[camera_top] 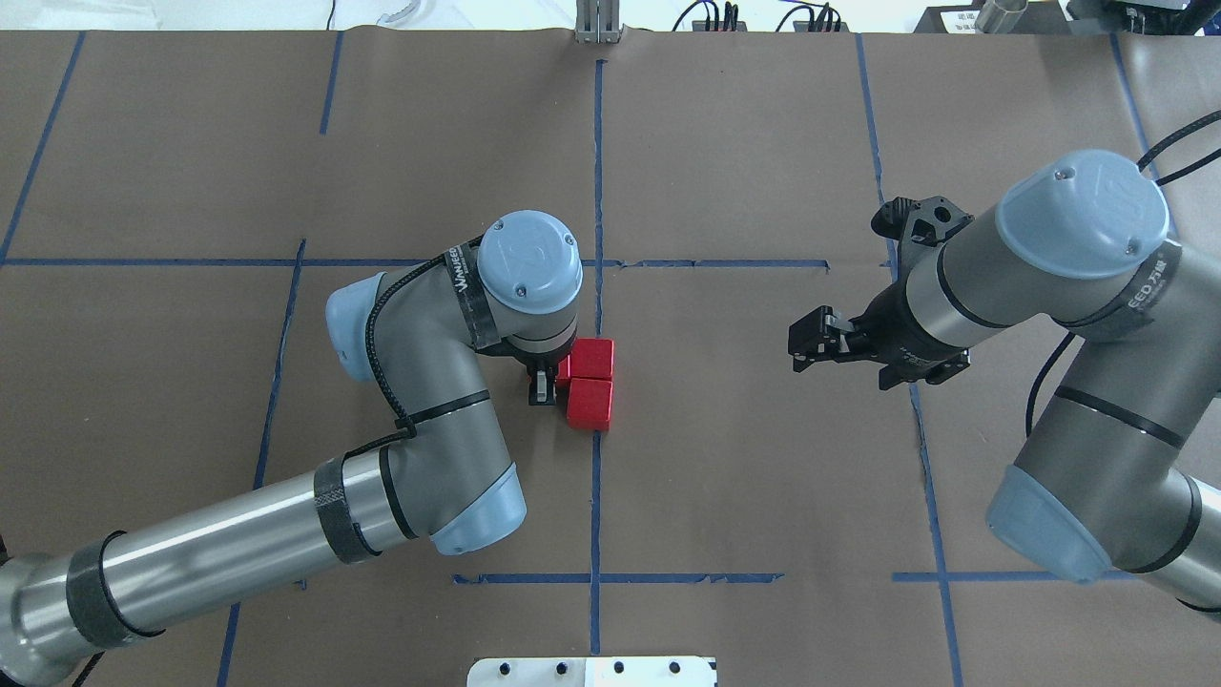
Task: Form red blocks into L shape at center
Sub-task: 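Place the cube with the left gripper beside the pair, forming an L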
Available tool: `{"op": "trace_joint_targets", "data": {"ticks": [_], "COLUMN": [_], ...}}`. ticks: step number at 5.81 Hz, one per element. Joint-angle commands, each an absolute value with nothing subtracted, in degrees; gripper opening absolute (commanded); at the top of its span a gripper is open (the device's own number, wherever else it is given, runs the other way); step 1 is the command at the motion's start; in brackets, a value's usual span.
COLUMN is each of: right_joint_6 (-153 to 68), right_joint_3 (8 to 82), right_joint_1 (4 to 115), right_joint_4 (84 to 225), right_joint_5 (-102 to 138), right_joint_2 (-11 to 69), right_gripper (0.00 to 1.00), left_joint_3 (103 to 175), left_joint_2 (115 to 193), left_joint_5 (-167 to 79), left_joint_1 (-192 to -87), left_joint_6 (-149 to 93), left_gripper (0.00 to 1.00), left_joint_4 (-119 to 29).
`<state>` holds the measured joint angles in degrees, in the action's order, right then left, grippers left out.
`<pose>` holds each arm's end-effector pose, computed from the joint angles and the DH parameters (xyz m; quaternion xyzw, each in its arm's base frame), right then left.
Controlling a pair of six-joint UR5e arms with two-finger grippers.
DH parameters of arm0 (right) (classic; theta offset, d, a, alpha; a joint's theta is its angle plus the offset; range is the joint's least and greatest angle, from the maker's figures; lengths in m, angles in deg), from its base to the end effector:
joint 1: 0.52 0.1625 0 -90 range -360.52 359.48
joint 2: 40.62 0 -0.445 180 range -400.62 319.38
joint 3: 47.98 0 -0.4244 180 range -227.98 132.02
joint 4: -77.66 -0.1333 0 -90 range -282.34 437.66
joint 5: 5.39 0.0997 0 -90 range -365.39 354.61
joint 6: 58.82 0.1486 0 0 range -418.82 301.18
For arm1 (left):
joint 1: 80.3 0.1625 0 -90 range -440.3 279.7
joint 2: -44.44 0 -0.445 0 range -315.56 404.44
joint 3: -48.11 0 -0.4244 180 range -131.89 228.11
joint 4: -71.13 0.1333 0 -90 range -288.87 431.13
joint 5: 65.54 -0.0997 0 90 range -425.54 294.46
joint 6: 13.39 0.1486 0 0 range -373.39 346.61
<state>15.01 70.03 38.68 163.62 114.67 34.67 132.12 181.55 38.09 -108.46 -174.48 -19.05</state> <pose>-0.4175 -0.4165 0.3205 -0.0327 -0.4500 0.0761 0.8892 0.6730 -0.4717 0.2290 -0.2315 0.2852 -0.6807 0.6338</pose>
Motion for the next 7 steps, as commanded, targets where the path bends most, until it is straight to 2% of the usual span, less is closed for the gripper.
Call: {"op": "trace_joint_targets", "data": {"ticks": [1,3,4,7], "right_joint_6": [15.01,15.01,15.01,15.01], "right_joint_3": [69.97,70.06,69.97,69.97], "right_joint_1": [38.68,38.68,38.68,38.59], "right_joint_4": [163.62,163.62,163.62,163.62], "right_joint_5": [114.67,114.67,114.67,114.67], "right_joint_2": [34.7,34.7,34.61,34.53], "right_gripper": [1.0,1.0,1.0,1.0], "left_joint_3": [131.87,131.26,131.26,131.96], "left_joint_2": [181.55,181.55,181.55,181.81], "left_joint_5": [38.09,38.09,38.17,38.26], "left_joint_1": [-108.33,-108.33,-108.33,-108.51], "left_joint_6": [-174.31,-173.88,-173.79,-171.26], "left_gripper": [0.13,0.2,0.99,1.0], "left_joint_4": [-19.48,-20.18,-20.71,-21.24]}}
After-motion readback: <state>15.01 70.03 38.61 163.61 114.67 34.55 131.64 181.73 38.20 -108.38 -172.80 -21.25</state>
